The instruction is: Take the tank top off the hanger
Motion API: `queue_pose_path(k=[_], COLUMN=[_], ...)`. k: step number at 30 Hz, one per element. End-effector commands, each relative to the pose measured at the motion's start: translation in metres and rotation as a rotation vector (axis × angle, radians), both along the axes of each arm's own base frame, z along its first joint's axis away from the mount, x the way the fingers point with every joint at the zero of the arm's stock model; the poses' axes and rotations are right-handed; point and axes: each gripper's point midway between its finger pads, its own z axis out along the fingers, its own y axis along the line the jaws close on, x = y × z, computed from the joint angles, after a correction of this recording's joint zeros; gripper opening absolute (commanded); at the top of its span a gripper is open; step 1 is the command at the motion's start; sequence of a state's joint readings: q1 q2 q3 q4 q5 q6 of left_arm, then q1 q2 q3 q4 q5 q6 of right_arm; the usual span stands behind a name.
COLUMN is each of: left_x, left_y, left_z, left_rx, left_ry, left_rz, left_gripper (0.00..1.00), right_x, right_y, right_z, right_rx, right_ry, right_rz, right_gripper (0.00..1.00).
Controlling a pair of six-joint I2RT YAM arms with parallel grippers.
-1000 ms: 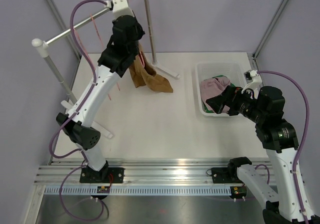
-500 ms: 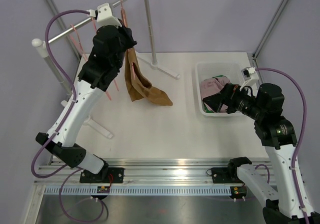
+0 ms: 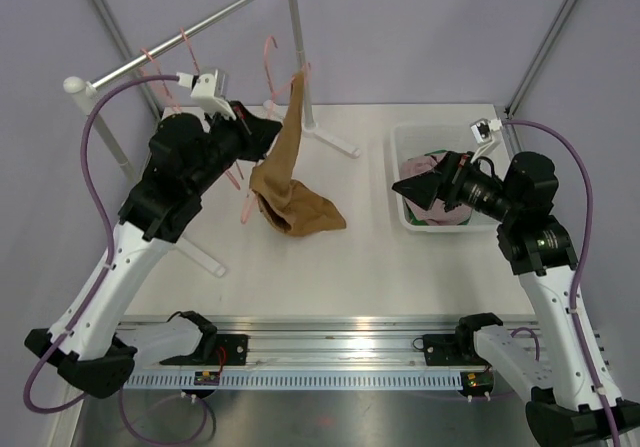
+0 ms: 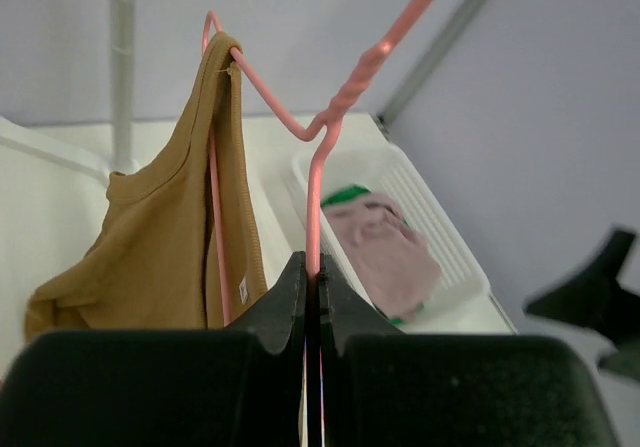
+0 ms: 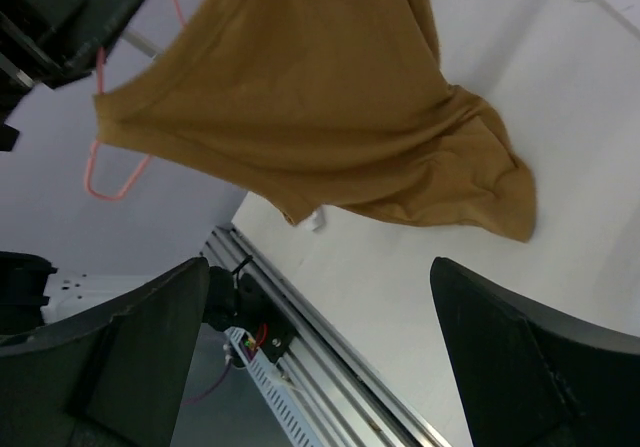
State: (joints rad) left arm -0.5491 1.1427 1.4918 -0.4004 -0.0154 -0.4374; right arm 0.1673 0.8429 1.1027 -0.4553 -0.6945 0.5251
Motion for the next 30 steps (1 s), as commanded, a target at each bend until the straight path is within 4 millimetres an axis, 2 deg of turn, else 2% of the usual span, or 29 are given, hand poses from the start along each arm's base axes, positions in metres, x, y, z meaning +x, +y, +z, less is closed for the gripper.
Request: queue_pose_path(k=[1,2,3,4,5,6,7,8,10,11,12,13,14,17,23,25,26,27,29,30], left_x=[-0.051,-0.061,-0.068,-0.08,-0.091,-0.095,-0.108,-0.112,-0.127,-0.129,-0.13,-0.136,-0.136,-0.141,-0.148,-0.15,-0.15,-0.149,-0.144,-0.144], left_y=[-0.025,-0.035,-0.039,-0.039,-0.044,-0.048,-0.049,-0.052,-0.053,-0.052,-0.052,-0.05,-0.048,-0.047,-0.049,-0.051,-0.052,-0.051,-0.047,-0.046], left_z=[0.008,-0.008,-0.014,-0.008,-0.01,-0.028,-0.021,-0.035,-0.03,-0.032,-0.041,-0.037,-0.04,-0.045,-0.056,-0.057,-0.06,-0.061,-0.065,-0.067], left_rx=[-0.111,-0.112,-0.125,-0.169,-0.185,-0.19,-0.234,-0.24,-0.3,-0.314,-0.331,-0.351,-0.358,-0.369,-0.364,-0.366,-0.361,-0.355,-0.345,-0.333], left_ry=[-0.036,-0.009,0.004,-0.007,-0.001,0.037,0.029,0.056,0.052,0.059,0.093,0.08,0.086,0.107,0.14,0.146,0.149,0.152,0.155,0.159], left_rz=[-0.245,-0.313,-0.346,-0.376,-0.426,-0.447,-0.475,-0.486,-0.519,-0.515,-0.504,-0.507,-0.492,-0.498,-0.508,-0.517,-0.516,-0.507,-0.471,-0.46], left_gripper=[0.0,0.0,0.0,0.0,0.0,0.0,0.0,0.0,0.0,0.0,0.0,0.0,0.0,0.0,0.0,0.0,0.0,0.0,0.0,0.0], right_x=[0.006,0.009,0.015,0.016,0.017,0.02,0.019,0.024,0.031,0.031,0.034,0.04,0.039,0.048,0.072,0.077,0.081,0.083,0.084,0.085], right_y=[0.02,0.023,0.027,0.035,0.041,0.048,0.063,0.071,0.082,0.093,0.096,0.097,0.106,0.113,0.106,0.105,0.105,0.105,0.105,0.104], right_z=[0.032,0.036,0.034,0.035,0.038,0.035,0.036,0.03,0.027,0.021,0.018,0.016,0.01,-0.001,-0.016,-0.016,-0.018,-0.019,-0.022,-0.024], right_rx=[0.12,0.125,0.122,0.114,0.109,0.095,0.076,0.061,0.039,0.028,0.022,0.012,-0.002,-0.051,-0.144,-0.159,-0.168,-0.179,-0.192,-0.198], right_ry=[-0.064,-0.087,-0.08,-0.096,-0.109,-0.113,-0.132,-0.126,-0.142,-0.134,-0.133,-0.141,-0.134,-0.142,-0.149,-0.156,-0.153,-0.156,-0.156,-0.157], right_rz=[0.118,0.121,0.122,0.12,0.123,0.125,0.127,0.124,0.088,0.1,0.087,0.054,0.066,0.03,-0.093,-0.11,-0.119,-0.126,-0.127,-0.129], right_gripper=[1.0,1.0,1.0,0.99,0.99,1.0,0.99,0.99,0.97,0.95,0.93,0.89,0.87,0.8,0.78,0.7,0.63,0.5,0.43,0.3])
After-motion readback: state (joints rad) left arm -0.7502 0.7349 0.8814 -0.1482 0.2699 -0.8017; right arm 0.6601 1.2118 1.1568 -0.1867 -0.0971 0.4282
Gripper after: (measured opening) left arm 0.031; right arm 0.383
